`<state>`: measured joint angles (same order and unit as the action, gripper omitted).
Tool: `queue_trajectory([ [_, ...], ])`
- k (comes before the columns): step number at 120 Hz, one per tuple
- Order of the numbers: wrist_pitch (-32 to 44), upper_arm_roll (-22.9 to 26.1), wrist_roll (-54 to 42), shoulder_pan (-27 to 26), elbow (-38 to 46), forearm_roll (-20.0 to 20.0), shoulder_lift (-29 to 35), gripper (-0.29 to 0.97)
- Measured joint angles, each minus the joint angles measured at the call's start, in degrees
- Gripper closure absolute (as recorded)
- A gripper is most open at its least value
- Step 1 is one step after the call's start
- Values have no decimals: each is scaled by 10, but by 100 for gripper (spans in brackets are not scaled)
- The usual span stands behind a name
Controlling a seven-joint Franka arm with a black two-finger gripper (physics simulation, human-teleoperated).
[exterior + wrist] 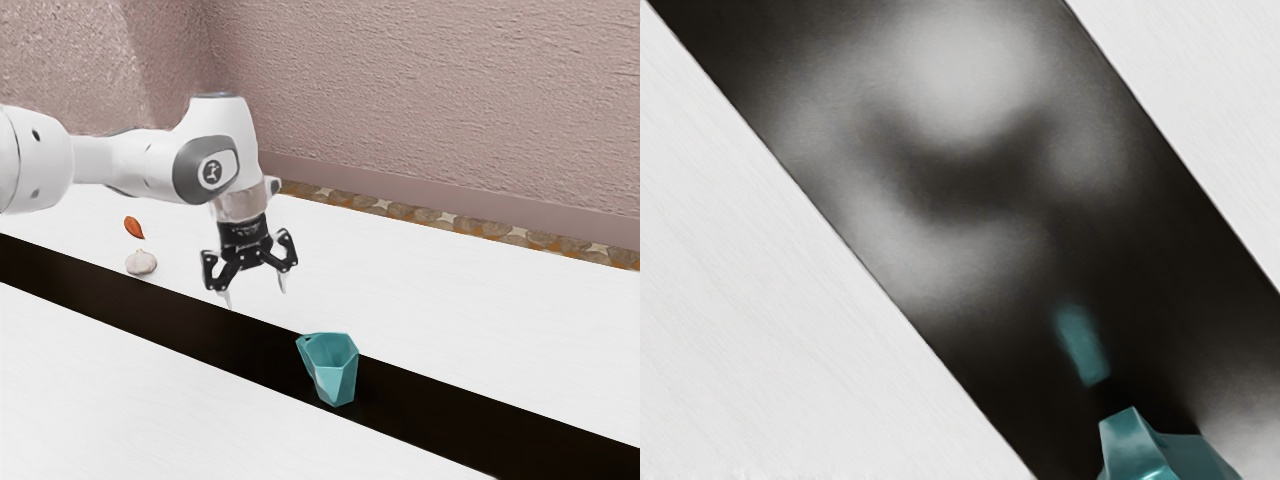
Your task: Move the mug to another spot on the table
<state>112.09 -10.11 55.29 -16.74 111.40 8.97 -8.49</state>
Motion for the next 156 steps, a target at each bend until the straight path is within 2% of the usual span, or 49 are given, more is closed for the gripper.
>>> queue_trajectory([
  [16,47,12,91,-13,22,7,-16,0],
  [41,95,13,221,-16,23,40,-38,0],
  [67,115,16,310,-26,30,28,-57,0],
  [102,123,26,364,-34,40,-19,-60,0],
  [156,147,36,402,-32,22,-31,-96,0],
])
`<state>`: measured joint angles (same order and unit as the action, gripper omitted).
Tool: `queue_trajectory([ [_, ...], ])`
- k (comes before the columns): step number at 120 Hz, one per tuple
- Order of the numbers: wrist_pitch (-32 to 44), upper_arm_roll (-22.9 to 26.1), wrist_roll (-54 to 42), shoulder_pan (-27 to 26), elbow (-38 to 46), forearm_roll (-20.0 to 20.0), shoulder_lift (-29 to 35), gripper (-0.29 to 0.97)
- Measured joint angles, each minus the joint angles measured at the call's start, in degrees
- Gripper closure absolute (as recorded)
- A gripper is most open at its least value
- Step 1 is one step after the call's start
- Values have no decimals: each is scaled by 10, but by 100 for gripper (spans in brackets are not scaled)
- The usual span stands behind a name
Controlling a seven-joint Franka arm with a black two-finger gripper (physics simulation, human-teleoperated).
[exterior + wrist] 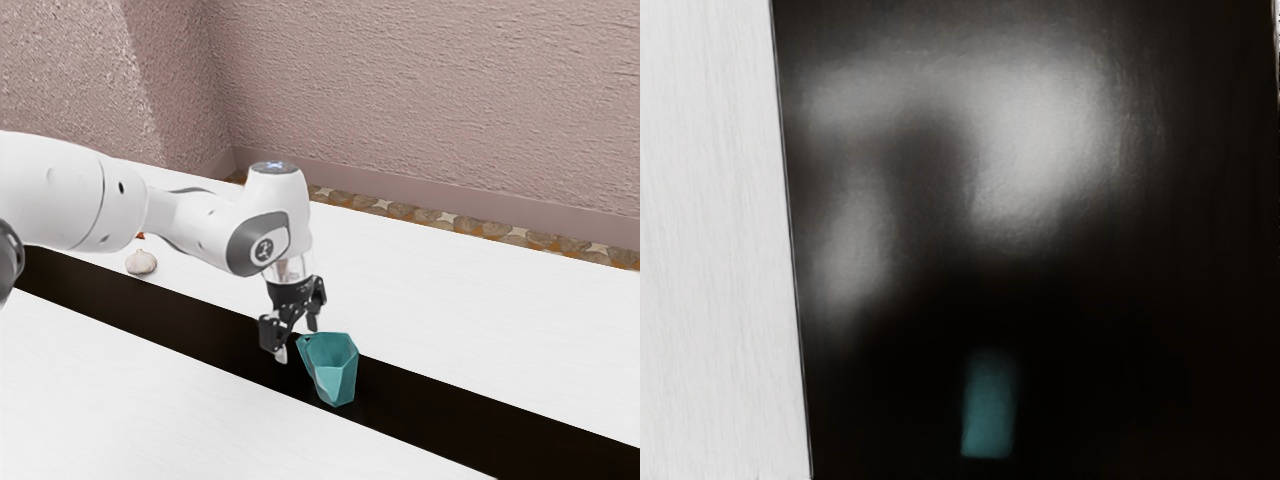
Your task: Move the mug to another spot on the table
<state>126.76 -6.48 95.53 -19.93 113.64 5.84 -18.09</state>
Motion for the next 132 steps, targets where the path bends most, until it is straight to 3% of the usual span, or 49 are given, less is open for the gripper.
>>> queue_trajectory([
  [36,19,4,-32,1,3,-19,-3,0],
  [98,47,14,-61,-1,7,-9,-12,0],
  [110,48,14,-63,-1,8,0,-12,0],
  [132,49,14,-65,0,10,52,-11,0],
])
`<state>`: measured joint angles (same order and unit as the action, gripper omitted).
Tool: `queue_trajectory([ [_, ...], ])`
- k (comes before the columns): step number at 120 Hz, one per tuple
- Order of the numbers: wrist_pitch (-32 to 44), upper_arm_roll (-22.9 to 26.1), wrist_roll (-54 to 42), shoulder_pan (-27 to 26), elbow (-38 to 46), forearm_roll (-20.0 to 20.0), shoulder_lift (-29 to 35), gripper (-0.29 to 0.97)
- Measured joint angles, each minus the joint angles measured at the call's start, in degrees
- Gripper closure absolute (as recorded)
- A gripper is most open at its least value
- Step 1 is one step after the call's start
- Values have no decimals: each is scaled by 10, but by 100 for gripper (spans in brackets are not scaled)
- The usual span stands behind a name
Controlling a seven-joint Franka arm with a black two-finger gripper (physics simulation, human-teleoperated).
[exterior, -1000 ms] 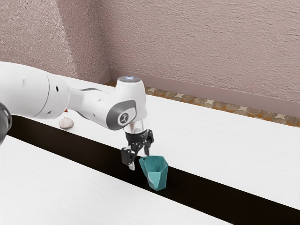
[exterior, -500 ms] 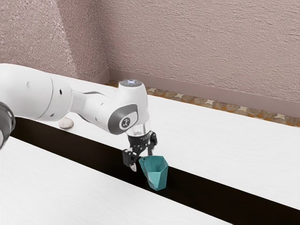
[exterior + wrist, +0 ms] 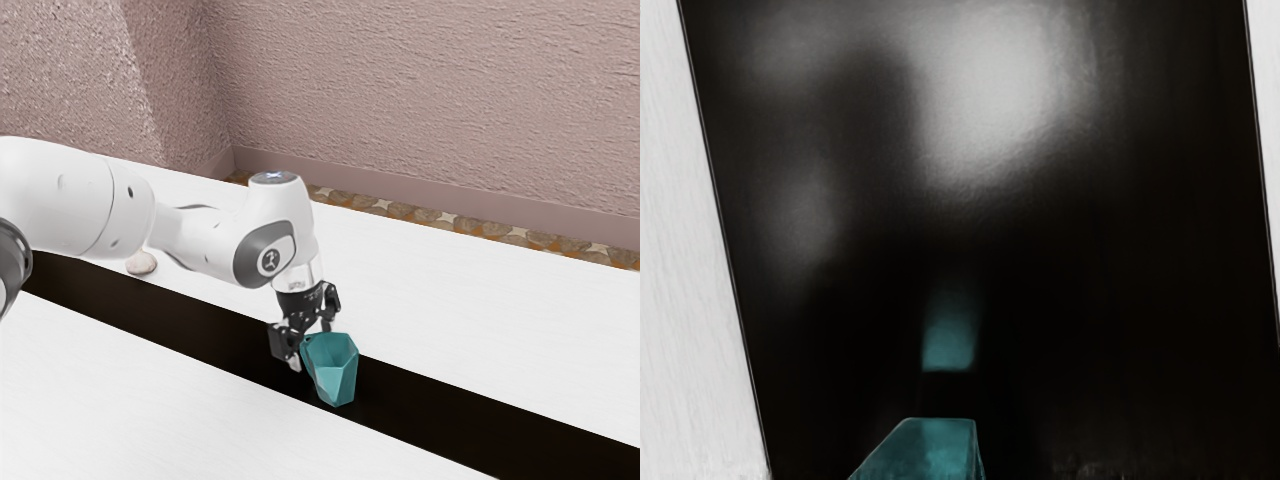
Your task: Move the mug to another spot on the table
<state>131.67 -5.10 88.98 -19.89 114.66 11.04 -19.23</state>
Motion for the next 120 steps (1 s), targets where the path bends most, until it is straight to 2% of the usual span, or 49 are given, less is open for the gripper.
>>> queue_trajectory([
  [17,0,0,-3,0,3,17,0,0],
  [40,1,0,-6,0,5,20,-1,3],
  [64,0,-1,-10,0,5,4,-1,14],
  [91,-1,-1,-16,0,5,0,0,40],
  [120,-6,-1,-19,0,5,10,10,50],
])
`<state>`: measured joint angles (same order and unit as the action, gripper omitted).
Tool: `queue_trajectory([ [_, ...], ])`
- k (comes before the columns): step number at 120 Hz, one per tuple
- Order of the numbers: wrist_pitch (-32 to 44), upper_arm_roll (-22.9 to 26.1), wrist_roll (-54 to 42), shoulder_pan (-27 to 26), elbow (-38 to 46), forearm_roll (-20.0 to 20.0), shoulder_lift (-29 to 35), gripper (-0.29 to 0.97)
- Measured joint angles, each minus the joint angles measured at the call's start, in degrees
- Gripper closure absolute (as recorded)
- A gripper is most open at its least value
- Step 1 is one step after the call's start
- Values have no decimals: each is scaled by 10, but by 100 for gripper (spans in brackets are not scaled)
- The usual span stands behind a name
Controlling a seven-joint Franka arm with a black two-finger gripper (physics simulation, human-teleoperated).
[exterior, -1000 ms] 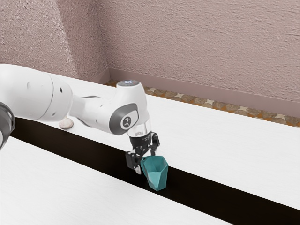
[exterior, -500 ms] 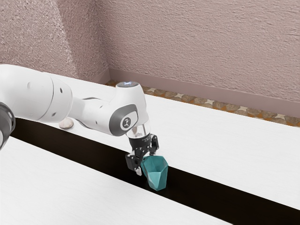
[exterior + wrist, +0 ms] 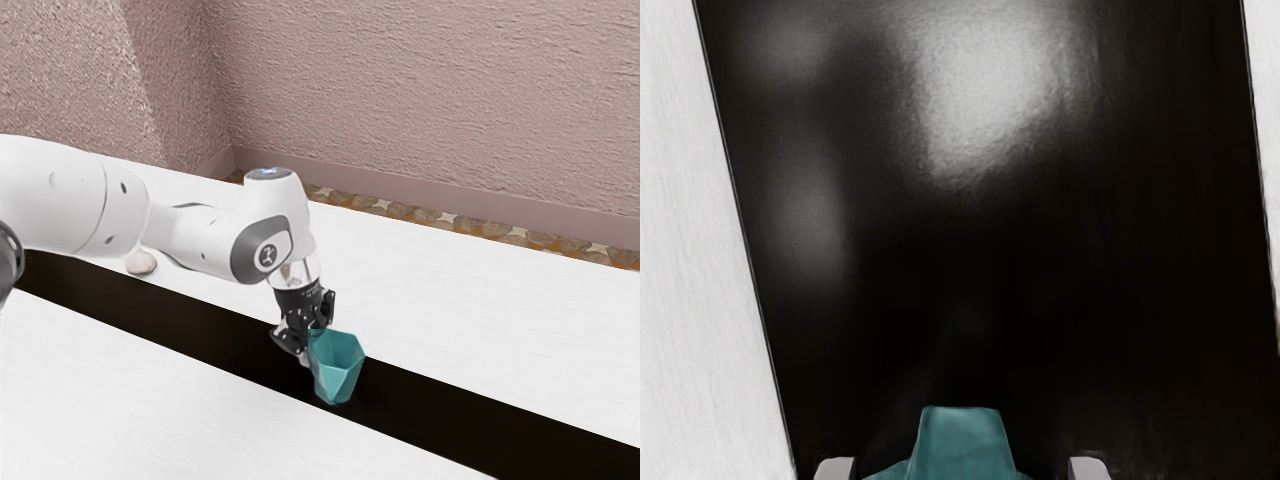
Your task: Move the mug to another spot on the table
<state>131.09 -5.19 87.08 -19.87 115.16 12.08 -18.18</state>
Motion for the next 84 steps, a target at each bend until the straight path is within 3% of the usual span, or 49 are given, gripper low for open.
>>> queue_trajectory([
  [33,-39,-9,-8,4,0,100,24,58],
  [66,-63,-10,-38,29,12,138,39,65],
  [84,-86,-55,-90,45,12,176,40,65],
])
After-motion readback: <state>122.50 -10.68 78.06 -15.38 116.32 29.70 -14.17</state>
